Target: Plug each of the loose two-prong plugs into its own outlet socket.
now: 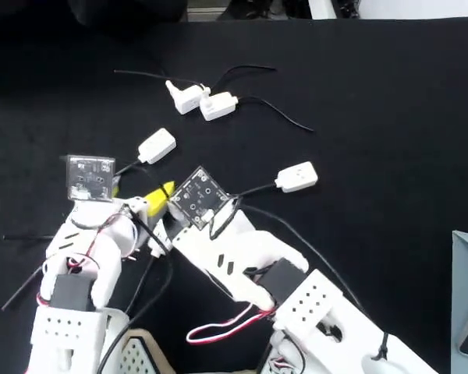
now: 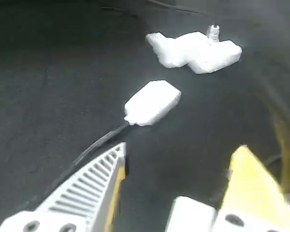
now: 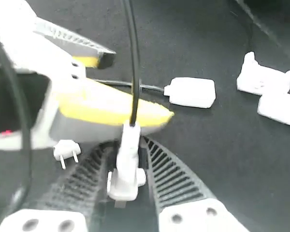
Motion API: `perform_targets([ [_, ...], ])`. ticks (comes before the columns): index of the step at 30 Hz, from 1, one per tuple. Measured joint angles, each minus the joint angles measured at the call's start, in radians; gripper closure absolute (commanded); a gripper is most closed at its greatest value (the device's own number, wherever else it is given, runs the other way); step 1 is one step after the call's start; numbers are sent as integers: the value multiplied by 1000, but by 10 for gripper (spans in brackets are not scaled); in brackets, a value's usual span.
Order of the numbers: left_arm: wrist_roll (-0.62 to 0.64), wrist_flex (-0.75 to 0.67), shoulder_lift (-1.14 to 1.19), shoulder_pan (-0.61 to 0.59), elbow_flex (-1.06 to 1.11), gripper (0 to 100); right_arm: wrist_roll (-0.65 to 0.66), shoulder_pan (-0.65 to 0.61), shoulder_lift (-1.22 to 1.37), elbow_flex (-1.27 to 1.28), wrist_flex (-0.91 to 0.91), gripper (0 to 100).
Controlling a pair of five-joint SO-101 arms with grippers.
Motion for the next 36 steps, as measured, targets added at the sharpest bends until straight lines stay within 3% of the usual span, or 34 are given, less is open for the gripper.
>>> perform_targets([
  [5, 2, 112, 0, 71, -106, 658, 0, 0, -2, 0, 17, 987],
  [15, 2, 169, 0, 123, -160, 658, 0, 8, -2, 0, 60, 987],
  [20, -6, 242, 0, -25, -184, 653, 0, 126, -2, 0, 60, 987],
  [25, -161, 393, 12, -74, -184, 598, 0, 236, -2, 0, 60, 987],
  [31, -190, 431, 203, -75, -184, 569, 0, 301, -2, 0, 60, 987],
  [36, -199, 361, 493, -48, -233, 569, 0, 301, -2, 0, 60, 987],
])
